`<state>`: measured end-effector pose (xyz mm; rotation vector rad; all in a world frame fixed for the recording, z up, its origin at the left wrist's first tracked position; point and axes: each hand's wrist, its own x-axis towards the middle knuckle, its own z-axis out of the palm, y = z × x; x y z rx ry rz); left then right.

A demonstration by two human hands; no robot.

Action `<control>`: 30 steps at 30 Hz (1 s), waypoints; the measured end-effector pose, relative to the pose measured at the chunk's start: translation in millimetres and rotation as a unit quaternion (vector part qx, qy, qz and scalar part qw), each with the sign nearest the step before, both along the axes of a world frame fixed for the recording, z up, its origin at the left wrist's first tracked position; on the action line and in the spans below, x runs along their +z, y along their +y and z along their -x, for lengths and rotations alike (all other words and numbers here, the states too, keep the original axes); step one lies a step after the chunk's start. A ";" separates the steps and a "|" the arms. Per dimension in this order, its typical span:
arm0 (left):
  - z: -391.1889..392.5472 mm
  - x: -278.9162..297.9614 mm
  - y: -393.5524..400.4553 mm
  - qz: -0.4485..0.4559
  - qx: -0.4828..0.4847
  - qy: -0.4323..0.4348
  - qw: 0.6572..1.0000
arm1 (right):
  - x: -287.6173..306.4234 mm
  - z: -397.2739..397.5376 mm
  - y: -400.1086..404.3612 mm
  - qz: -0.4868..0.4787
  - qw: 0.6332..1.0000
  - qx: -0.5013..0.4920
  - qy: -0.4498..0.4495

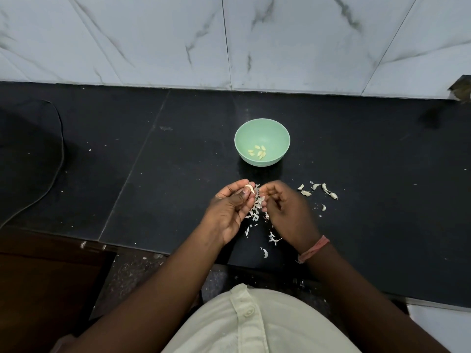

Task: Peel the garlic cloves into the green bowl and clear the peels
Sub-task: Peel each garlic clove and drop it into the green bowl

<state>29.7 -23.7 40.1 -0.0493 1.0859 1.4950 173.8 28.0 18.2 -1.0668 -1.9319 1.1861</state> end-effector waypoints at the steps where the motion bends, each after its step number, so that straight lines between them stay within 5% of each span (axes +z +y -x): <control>1: -0.9 -0.4 0.6 -0.005 0.009 -0.003 1.000 | 0.3 2.1 -0.9 0.008 1.000 -0.021 0.002; 17: -8.9 -2.3 1.0 -0.007 -0.023 0.169 0.985 | 1.9 26.6 -1.1 0.072 0.987 -0.139 0.047; 30: 1.6 -2.1 1.5 -0.038 -0.078 0.167 0.982 | 15.4 16.9 12.8 0.258 0.952 -0.100 0.130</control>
